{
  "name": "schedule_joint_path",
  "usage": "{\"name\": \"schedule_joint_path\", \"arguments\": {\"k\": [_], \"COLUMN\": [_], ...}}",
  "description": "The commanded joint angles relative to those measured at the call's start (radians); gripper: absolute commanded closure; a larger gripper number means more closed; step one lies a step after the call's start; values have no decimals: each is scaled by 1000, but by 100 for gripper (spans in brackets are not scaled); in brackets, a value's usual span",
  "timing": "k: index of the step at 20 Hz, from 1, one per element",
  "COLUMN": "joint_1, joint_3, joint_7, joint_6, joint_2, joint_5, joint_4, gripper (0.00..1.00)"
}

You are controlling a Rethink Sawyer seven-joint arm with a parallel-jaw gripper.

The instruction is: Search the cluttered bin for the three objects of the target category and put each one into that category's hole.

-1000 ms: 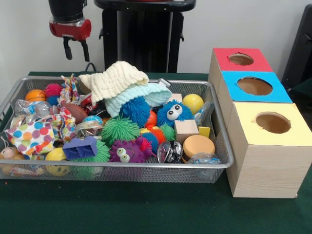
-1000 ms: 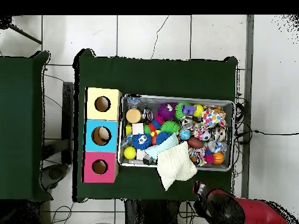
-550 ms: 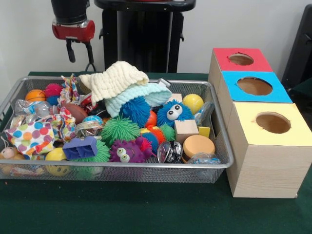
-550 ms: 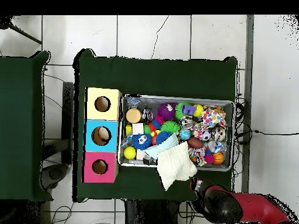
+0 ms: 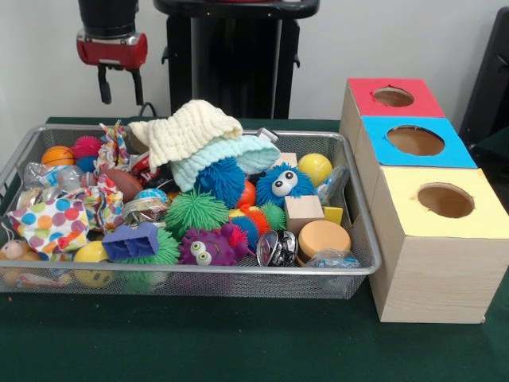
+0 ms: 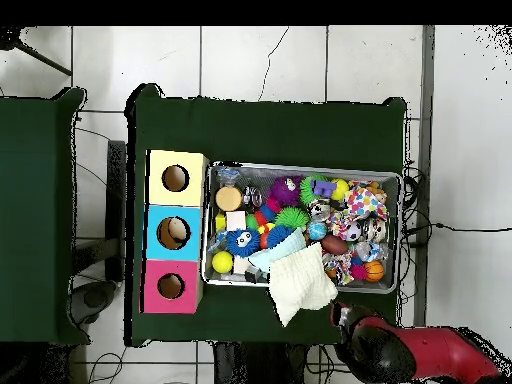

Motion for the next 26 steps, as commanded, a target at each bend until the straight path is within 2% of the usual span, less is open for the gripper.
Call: {"name": "schedule_joint_path", "arguments": {"k": [1, 4, 8, 10, 13, 17, 26], "joint_1": [19, -2, 33, 85, 107, 193, 267], "joint_3": [68, 83, 46, -1, -54, -185, -304], "joint_7": [-154, -159, -84, -3, 68, 140, 98], "joint_6": [-60, -74, -134, -181, -246, -360, -473], "joint_2": [-28, -25, -26, -35, -8, 32, 85], "joint_5": [-143, -164, -224, -251, -254, -261, -190], "joint_4": [-144, -155, -162, -164, -178, -210, -236], "gripper": [0, 0, 0, 0, 0, 0, 0]}}
